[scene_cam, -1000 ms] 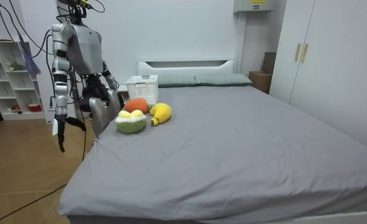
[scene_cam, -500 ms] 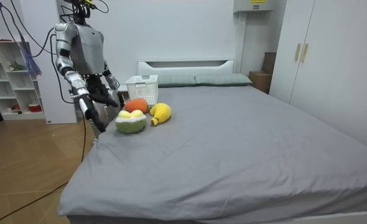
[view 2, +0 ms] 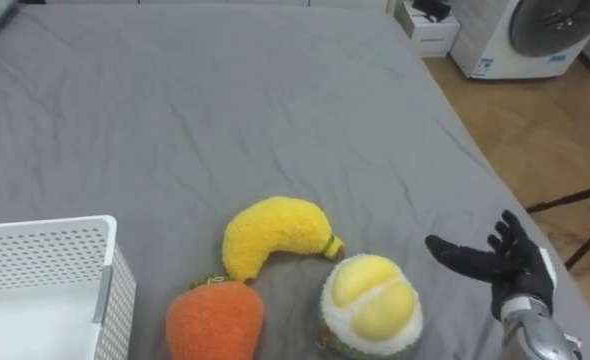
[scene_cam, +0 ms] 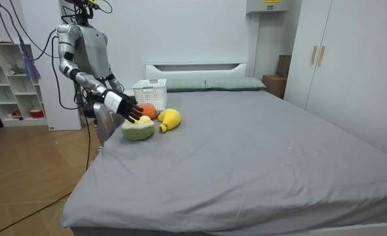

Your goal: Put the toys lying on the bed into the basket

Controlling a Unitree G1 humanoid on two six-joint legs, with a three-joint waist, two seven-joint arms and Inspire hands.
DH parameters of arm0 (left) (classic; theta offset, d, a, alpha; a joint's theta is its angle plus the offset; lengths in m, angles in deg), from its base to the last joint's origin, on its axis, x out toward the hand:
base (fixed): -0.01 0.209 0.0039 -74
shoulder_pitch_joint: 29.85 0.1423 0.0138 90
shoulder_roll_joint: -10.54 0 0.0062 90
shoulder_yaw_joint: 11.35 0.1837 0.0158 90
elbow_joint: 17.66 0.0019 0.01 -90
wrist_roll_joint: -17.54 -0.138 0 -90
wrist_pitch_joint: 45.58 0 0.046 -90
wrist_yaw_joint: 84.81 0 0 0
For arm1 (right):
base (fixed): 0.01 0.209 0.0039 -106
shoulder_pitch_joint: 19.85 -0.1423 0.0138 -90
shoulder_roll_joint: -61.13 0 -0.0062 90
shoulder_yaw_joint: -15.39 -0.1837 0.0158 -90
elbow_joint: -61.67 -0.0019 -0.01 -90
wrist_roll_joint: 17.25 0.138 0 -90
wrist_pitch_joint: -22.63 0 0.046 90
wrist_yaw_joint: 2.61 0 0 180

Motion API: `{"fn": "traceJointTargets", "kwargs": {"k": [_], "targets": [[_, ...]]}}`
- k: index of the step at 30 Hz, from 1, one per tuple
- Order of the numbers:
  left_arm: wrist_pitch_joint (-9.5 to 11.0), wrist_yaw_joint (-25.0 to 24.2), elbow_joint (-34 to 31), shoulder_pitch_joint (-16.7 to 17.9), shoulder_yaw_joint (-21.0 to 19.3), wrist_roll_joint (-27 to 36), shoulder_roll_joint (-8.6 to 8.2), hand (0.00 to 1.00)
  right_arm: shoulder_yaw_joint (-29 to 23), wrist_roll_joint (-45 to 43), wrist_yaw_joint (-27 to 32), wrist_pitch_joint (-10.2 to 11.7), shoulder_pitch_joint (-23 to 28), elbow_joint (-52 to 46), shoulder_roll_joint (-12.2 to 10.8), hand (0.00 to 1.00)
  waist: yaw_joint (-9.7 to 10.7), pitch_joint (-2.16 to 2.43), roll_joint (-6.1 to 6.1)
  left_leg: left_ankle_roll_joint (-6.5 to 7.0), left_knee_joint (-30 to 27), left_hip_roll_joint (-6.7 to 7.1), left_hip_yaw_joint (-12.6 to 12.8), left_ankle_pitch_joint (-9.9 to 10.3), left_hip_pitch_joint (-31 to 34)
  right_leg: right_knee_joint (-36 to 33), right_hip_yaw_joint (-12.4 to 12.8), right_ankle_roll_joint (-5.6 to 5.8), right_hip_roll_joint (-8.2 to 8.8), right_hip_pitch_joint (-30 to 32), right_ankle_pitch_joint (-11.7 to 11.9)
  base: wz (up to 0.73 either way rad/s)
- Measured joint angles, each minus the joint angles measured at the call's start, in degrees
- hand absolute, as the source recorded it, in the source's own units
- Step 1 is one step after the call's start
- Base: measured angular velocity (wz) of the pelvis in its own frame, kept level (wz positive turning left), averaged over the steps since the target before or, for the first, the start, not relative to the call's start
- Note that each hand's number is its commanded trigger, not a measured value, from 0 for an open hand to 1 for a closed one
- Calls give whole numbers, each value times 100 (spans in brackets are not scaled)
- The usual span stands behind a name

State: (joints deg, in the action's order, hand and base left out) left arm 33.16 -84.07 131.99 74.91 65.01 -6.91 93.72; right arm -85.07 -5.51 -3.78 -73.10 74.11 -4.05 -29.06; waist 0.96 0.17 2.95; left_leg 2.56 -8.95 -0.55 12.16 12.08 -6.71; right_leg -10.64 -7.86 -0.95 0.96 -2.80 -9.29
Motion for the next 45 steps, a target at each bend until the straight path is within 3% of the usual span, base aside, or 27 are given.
{"fn": "traceJointTargets", "kwargs": {"k": [6, 16, 29, 36, 43, 44, 45], "targets": [[11, 1, -5, -1, 102, 13, 1, 0, 315, -1332, -614, -12, 0, 246, -11, 0, -13, 12, 9, 0, -3, 7, -47, 0, 13, 5, -55, 0, 8, -20, 0, 3], [-43, 13, -50, -63, 552, 17, 80, 0, 769, -2788, -828, -191, -24, 631, -4, 0, -150, 23, 126, 2, -23, 29, -176, 1, 2, 9, -197, 11, 41, -112, -8, 6], [-127, 17, -157, -119, 633, 176, 84, 0, 936, -3212, -1037, -387, -29, 916, -16, 0, -273, -13, 152, 4, -40, 36, -218, 2, 91, 12, -232, 11, 48, -114, -22, 1], [-74, 16, -156, -137, 784, 241, 113, 0, 1189, -3220, -1074, -291, -24, 895, -15, 0, -286, -21, 132, 4, -60, 39, -300, 2, 97, 94, -315, 7, 50, -123, -14, 6], [-37, 14, -156, -144, 927, 243, 109, 0, 1387, -3267, -1216, -174, -25, 846, -117, 0, -294, -65, 52, 3, -54, 39, -313, 2, 104, 92, -314, 10, 46, -182, -11, 0], [-37, 14, -156, -144, 943, 243, 107, 0, 1387, -3267, -1216, -174, -25, 846, -123, 3, -294, -65, 46, 3, -54, 39, -314, 2, 104, 92, -314, 10, 46, -182, -11, 0], [-37, 14, -156, -144, 957, 243, 104, 0, 1387, -3267, -1215, -174, -25, 846, -127, 51, -295, -65, 36, 3, -54, 39, -316, 2, 104, 92, -314, 10, 46, -182, -11, 0]]}}
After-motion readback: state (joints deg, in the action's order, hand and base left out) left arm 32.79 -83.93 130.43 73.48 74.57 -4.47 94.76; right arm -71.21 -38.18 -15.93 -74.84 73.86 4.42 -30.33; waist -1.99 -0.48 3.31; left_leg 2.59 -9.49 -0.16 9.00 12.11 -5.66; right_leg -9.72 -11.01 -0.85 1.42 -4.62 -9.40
